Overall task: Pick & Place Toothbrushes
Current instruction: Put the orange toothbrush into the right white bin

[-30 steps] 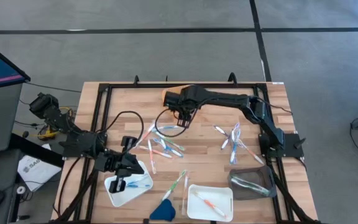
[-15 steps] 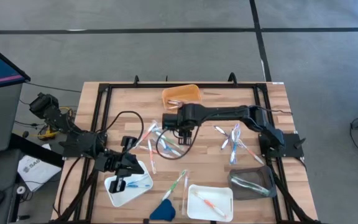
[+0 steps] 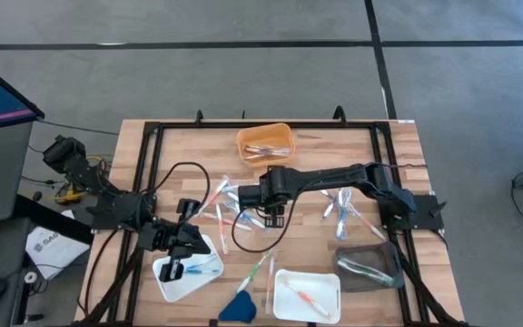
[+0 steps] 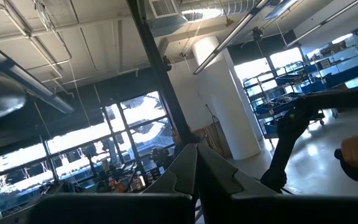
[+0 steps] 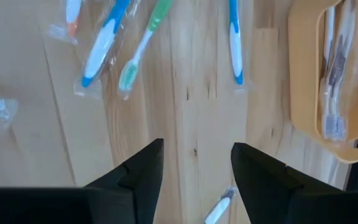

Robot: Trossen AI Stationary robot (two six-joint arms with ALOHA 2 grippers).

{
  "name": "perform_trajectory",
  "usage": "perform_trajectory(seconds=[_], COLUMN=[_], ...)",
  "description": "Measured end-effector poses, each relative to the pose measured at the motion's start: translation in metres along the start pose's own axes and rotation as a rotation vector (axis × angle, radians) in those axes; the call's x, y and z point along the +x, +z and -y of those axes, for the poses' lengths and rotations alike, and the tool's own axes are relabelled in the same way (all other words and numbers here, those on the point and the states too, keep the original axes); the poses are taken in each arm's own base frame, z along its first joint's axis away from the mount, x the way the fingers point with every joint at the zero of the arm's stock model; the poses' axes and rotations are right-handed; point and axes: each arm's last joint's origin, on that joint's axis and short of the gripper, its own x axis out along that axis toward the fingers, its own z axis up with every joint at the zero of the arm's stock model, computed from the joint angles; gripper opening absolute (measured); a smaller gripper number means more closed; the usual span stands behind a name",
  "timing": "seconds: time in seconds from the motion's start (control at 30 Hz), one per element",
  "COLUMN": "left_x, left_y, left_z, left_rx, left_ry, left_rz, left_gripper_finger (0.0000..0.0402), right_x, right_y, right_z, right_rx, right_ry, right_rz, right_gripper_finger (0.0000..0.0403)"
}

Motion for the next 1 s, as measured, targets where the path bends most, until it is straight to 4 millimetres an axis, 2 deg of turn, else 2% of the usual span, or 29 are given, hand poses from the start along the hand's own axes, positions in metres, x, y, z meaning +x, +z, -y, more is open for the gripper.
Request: perform_trajectory(seconds=[0.17,0.6,0.83,1.0], left_x=[0.0,0.0,0.0,0.0], left_y=[0.0,0.0,0.0,0.0], left_z=[0.0,0.0,0.0,0.0], left_rx=[0.0,0.0,0.0,0.0], left_ry=[0.0,-0.001,-0.001,-0.002], left_rz=[0.0,-0.001,-0.001,-0.001], left_gripper_finger=[0.0001,0.0001,0.0001,0.0001], right_x=[-0.001,-0.008,-0.006,0.003], right_y=[-0.003,-0.007,-0.008,-0.023], right_z=[-0.002,-0.026,-0.03,-0.028], right_rx=[-0.003,-0.054,-0.072,-0.066], right_ry=[-0.005,-0.001,-0.001,-0.004], right_rz=[-0.025,-0.018,-0.018,-0.036], right_gripper_finger=[0.0183,0.018,0.0184,0.0184])
